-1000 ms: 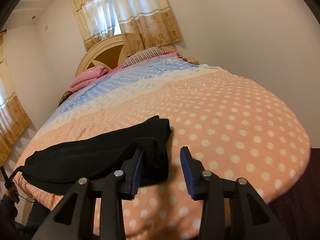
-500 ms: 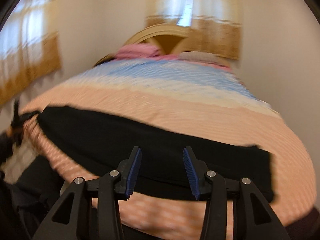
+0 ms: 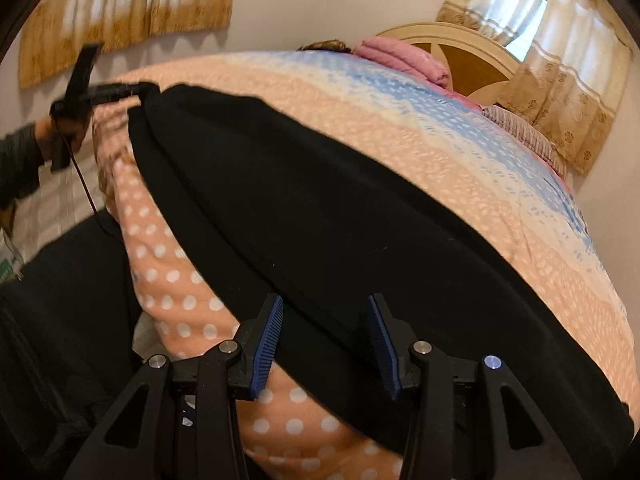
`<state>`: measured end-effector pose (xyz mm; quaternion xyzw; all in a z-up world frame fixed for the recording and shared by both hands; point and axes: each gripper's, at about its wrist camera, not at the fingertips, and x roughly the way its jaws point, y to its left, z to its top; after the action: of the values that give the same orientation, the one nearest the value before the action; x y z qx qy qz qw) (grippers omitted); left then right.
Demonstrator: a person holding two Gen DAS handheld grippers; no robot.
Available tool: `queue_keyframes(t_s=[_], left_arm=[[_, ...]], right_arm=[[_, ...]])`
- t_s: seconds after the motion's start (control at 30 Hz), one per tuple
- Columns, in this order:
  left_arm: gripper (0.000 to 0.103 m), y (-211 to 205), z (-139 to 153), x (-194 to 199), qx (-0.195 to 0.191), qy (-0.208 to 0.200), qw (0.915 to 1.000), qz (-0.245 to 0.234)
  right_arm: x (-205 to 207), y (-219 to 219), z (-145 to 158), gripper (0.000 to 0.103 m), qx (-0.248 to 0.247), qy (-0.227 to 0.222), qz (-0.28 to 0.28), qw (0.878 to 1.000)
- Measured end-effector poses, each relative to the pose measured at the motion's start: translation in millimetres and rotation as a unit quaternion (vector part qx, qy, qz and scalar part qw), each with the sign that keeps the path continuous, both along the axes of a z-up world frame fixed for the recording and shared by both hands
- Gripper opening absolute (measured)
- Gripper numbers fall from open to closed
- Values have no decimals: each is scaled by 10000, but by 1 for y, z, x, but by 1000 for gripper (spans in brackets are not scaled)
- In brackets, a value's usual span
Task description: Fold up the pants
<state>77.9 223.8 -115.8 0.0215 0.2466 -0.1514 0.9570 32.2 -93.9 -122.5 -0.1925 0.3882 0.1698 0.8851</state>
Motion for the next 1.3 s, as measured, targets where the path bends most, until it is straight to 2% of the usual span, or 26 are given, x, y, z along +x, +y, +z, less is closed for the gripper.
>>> queue_keyframes(t_s=[0.03, 0.1, 0.13, 0.17, 0.27, 0.3, 0.47, 0.6, 0.73, 0.93, 0.97, 1.13, 1.23, 1.3], left_arm=[[27, 0, 0, 0, 4, 5, 10000, 6], [27, -2, 1, 0, 4, 3, 10000, -4], [24, -3, 1, 0, 5, -4, 10000, -13], [22, -4, 2, -1, -10, 3, 10000, -49], [22, -4, 6, -1, -59, -30, 9999, -79], [19, -3, 8, -3, -100, -58, 9999, -123], [19, 4, 16, -9, -247, -172, 9995, -127], [19, 8, 14, -12, -327, -149, 9993, -98], [19, 11, 6, -16, -460, -88, 9989, -70], [19, 16, 14, -34, -606, -355, 9974, -130], [19, 15, 14, -33, -598, -353, 9975, -136], [19, 19, 3, -34, -719, -222, 9971, -60], [19, 18, 5, -36, -764, -254, 9967, -56], [18, 15, 6, -34, -697, -251, 9972, -72]], right_arm=[[1, 0, -4, 46, -96, -1, -38, 9999], [-1, -4, -3, 36, -103, 4, -25, 9999], [-2, -6, 0, 22, -88, -7, -30, 10000], [-4, -7, 2, 12, -121, -59, -93, 9999], [-8, -10, 13, 4, 26, -140, -106, 9998], [-9, -12, 15, 4, 56, -165, -107, 9998], [-31, -15, 35, 3, 294, -271, -22, 9992], [-40, -9, 24, 3, 264, -172, 44, 9995], [-30, -7, 4, 3, 178, 15, -25, 9998], [-30, -17, 29, 3, 508, -189, -43, 9985], [-31, -15, 28, 0, 488, -165, -39, 9987], [-35, -14, 9, 0, 418, 27, -82, 9991], [-39, -17, 18, 0, 554, -58, -94, 9984], [-40, -16, 23, 0, 390, -243, -76, 9989]])
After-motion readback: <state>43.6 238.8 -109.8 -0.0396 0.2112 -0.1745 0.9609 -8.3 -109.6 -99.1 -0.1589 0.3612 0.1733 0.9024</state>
